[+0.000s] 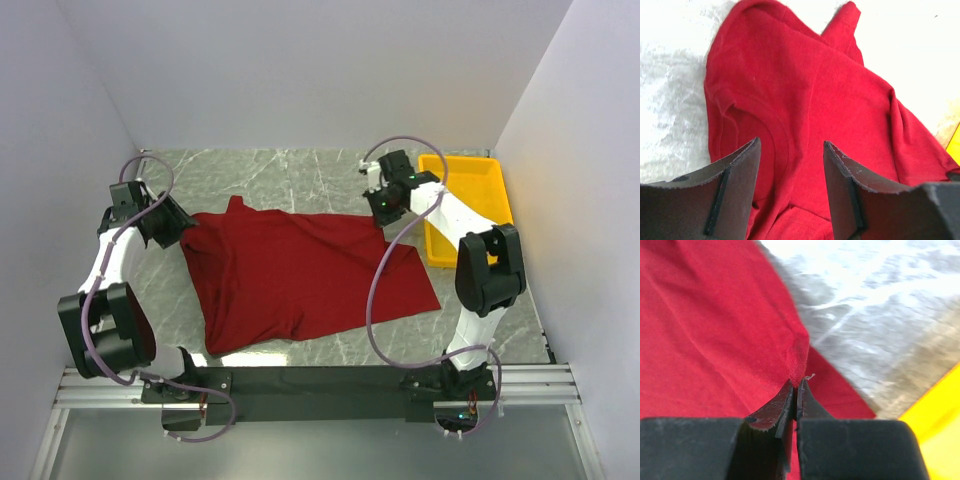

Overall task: Fold and stack the t-shirts
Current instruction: Flatten the tshirt out

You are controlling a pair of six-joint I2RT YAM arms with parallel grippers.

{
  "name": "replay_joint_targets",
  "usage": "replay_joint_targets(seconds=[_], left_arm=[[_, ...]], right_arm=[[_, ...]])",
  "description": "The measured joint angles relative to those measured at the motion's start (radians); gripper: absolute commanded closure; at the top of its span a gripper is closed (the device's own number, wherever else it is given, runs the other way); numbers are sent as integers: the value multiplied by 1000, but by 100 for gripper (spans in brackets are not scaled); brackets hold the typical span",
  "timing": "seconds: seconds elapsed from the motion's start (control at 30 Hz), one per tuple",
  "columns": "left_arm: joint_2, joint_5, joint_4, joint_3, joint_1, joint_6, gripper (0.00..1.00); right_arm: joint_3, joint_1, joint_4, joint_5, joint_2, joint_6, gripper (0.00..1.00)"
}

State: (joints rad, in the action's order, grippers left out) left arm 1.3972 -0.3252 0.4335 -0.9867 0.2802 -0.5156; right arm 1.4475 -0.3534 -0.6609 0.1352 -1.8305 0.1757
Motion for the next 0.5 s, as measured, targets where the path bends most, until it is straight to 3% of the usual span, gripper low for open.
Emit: replay_joint_targets(seconds=[0.2, 0.5], left_arm=[[78, -23, -38, -48, 1, 3, 41], [214, -14, -39, -95, 1, 71, 42]], right_arm=[[-2, 79, 20, 65, 5, 5, 100], [0, 92, 53, 145, 5, -8, 100]])
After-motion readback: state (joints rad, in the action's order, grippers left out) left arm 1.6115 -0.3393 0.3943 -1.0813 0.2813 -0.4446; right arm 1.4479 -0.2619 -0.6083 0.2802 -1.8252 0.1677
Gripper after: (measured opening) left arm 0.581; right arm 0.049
